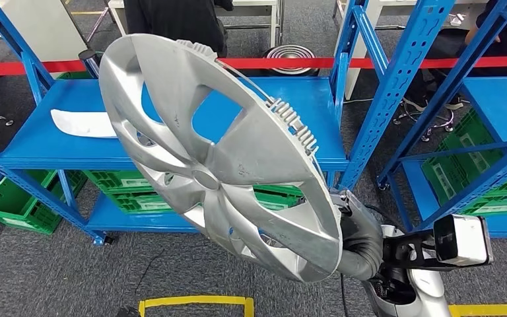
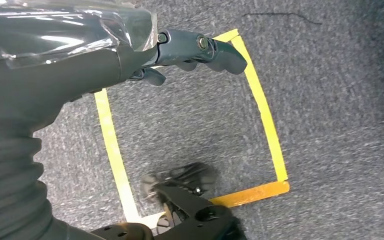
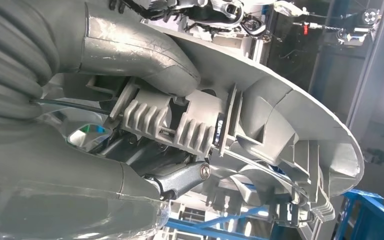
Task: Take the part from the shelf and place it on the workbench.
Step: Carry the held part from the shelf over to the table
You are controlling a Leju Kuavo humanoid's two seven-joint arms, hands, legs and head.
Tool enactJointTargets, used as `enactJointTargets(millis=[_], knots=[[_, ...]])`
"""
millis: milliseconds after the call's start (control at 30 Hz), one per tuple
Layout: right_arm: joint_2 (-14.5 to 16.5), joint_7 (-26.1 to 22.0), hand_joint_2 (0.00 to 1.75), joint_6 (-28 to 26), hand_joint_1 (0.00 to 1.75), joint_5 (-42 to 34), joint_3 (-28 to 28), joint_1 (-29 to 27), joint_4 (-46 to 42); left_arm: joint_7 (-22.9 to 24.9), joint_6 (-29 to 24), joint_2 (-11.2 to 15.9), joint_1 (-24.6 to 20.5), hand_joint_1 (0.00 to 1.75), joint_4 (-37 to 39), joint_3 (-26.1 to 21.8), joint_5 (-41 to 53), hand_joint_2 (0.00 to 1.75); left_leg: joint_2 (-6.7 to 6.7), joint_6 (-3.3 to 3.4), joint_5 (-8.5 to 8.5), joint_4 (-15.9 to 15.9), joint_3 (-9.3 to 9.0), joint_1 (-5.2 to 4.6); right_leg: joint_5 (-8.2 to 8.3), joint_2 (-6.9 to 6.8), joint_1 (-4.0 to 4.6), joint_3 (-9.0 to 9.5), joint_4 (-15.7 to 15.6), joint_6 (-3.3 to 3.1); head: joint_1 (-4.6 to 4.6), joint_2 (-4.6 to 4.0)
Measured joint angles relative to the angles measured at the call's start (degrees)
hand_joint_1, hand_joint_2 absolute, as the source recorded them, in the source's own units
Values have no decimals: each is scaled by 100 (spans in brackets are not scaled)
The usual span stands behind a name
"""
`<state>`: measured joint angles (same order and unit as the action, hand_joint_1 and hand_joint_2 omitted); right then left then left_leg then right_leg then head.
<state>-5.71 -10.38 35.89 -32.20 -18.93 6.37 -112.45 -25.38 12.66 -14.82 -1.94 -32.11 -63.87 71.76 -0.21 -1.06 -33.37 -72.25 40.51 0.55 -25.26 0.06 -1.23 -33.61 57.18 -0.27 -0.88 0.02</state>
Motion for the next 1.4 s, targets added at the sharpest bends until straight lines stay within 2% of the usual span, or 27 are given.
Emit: enactJointTargets(millis=[33, 67, 167, 233, 300, 367, 400, 467, 500, 533, 567, 600, 667, 733, 767, 833, 867, 933, 1000, 1033, 1067, 1100, 1167, 1233, 1267, 1333, 1400], knots=[[1, 0, 175, 0, 175, 9, 0, -3, 0, 4, 0, -2, 1, 0, -6, 11, 0, 175, 2, -3, -69, -140, -16, 5, 37, -2, 11, -49, 2, 0, -1, 0], [1, 0, 175, 0, 175, 17, 0, -6, 0, 6, 0, -3, 1, 0, -12, 22, 0, 175, 4, 10, -28, -26, -162, 5, 72, -3, 22, -92, 3, 3, -1, 0], [3, 0, 175, 0, 175, 26, 4, -9, -8, 9, 2, -1, -8, 0, -57, 40, 0, 175, 9, 140, 309, 1198, -1027, -29, 173, -3, 53, -164, -3, 36, 5, 0], [10, 0, 175, 0, 175, 29, 7, -10, -20, 14, 4, -3, -15, 0, -91, 51, 0, 175, 10, 230, 386, 1596, -1261, -78, 233, -16, 49, -181, -14, 96, 2, 0], [19, 2, 175, 0, 175, 33, 8, -16, -33, 18, 8, -9, -9, 0, -108, 55, 0, 175, 11, 302, 483, 1645, -1220, -104, 310, -24, 49, -194, -53, 176, -8, 0], [21, 2, 175, 0, 175, 34, 13, -21, -48, 20, 13, -11, -8, 0, -117, 58, 0, 175, 34, 358, 648, 1757, -1181, -81, 228, -21, 62, -271, 19, 196, 0, 0], [20, 2, 175, 0, 175, 34, 16, -21, -54, 21, 18, -14, -9, 0, -120, 62, 0, 175, 45, 375, 737, 1810, -1138, -65, 53, -18, 69, -356, 203, 172, 8, 0], [17, 2, 175, 0, 175, 37, 17, -26, -55, 23, 34, -23, -11, 0, -119, 67, 1, 175, 53, 390, 861, 1823, -1000, -60, -448, -14, 55, -580, 902, 115, 22, 0], [16, 2, 175, 0, 175, 39, 17, -30, -55, 24, 39, -27, -10, 0, -118, 68, 2, 175, 53, 383, 918, 1812, -913, -62, -629, -14, 47, -665, 1278, 122, 23, 0], [15, 2, 175, 0, 175, 43, 17, -32, -55, 25, 42, -32, -7, 0, -117, 68, 2, 175, 54, 375, 973, 1795, -820, -64, -701, -15, 36, -685, 1539, 162, 24, 0], [15, 2, 175, 0, 175, 47, 17, -33, -55, 25, 42, -35, -7, 0, -117, 68, 2, 175, 54, 361, 1023, 1769, -725, -62, -663, -15, 23, -615, 1612, 226, 25, 0], [14, 2, 175, 0, 175, 51, 16, -33, -55, 25, 42, -38, -6, 0, -117, 68, 2, 175, 53, 342, 1068, 1731, -629, -57, -558, -16, 7, -445, 1487, 300, 25, 0], [14, 2, 175, 0, 175, 62, 14, -30, -56, 26, 41, -44, -5, 0, -117, 68, 1, 175, 45, 292, 1129, 1610, -443, -54, -432, -16, -14, 153, 730, 380, 26, 0], [15, 0, 175, -2, 175, 73, 12, -36, -61, 27, 38, -46, -2, 0, -117, 68, 0, 175, 36, 226, 1187, 1502, -321, -60, -522, -5, 6, 565, 97, 317, 15, 0], [15, -2, 175, -5, 175, 81, 11, -40, -64, 28, 36, -46, 2, 0, -117, 68, 0, 175, 34, 190, 1225, 1479, -290, -60, -578, 1, 29, 614, -22, 263, 10, 0], [14, -7, 175, -18, 175, 99, 11, -47, -65, 32, 27, -44, 19, 0, -115, 64, 0, 175, 24, 115, 1262, 1467, -255, -37, -523, -3, 26, 529, -22, 157, 12, 0], [16, -11, 175, -22, 175, 104, 11, -50, -64, 33, 21, -43, 27, 0, -114, 62, -1, 175, 19, 79, 1157, 1400, -219, -22, -473, -10, 14, 493, -21, 95, 7, 0], [21, -19, 175, -26, 175, 107, 11, -51, -63, 33, 8, -40, 32, 0, -112, 60, -2, 175, 16, 10, 660, 968, -87, 8, -354, -23, -6, 403, -25, -3, -1, 0], [22, -21, 175, -26, 175, 108, 10, -57, -63, 34, 4, -41, 29, 0, -110, 61, -2, 175, 18, -39, 164, 258, 55, 19, -240, -25, 10, 278, -17, -36, -5, 0], [22, -22, 175, -26, 175, 108, 10, -60, -63, 34, 4, -41, 27, 0, -110, 61, -2, 175, 18, -46, 84, -8, 66, 22, -182, -25, 23, 202, -10, -35, -5, 0], [22, -22, 175, -26, 175, 109, 9, -62, -63, 35, 4, -41, 26, 0, -109, 61, -2, 175, 17, -37, 126, -104, -4, 21, -130, -24, 36, 130, -3, -32, -5, 0], [22, -22, 175, -26, 175, 109, 9, -63, -63, 35, 4, -41, 24, 0, -109, 62, -2, 175, 16, -7, 252, 6, -176, 15, -78, -21, 53, 61, 2, -29, -6, 0], [22, -22, 175, -23, 175, 111, 9, -65, -63, 36, 3, -29, 13, 0, -115, 64, -3, 175, 7, 136, 445, 713, -747, -20, 17, -13, 76, -38, 9, -18, -4, 0], [23, -21, 175, -22, 175, 115, 9, -63, -63, 36, -1, -15, 0, 0, -132, 67, -16, 175, 0, 283, 407, 1414, -1215, -80, 101, -19, 72, -85, 4, 34, 1, 0], [27, -21, 175, -22, 175, 117, 9, -65, -63, 36, -3, -7, -4, 0, -142, 68, -24, 175, -3, 333, 366, 1586, -1308, -114, 145, -27, 46, -100, -4, 78, -1, 0], [34, -21, 175, -22, 175, 121, 8, -69, -66, 39, -4, -9, -1, 0, -149, 69, -33, 175, 3, 392, 483, 1717, -1302, -144, 231, -36, 19, -125, -34, 161, -5, 0], [36, -23, 175, -22, 175, 119, 15, -69, -69, 44, -2, -15, -7, 0, -151, 71, -35, 175, 33, 447, 682, 1866, -1251, -123, 73, -27, 29, -216, 93, 154, 8, 0]])
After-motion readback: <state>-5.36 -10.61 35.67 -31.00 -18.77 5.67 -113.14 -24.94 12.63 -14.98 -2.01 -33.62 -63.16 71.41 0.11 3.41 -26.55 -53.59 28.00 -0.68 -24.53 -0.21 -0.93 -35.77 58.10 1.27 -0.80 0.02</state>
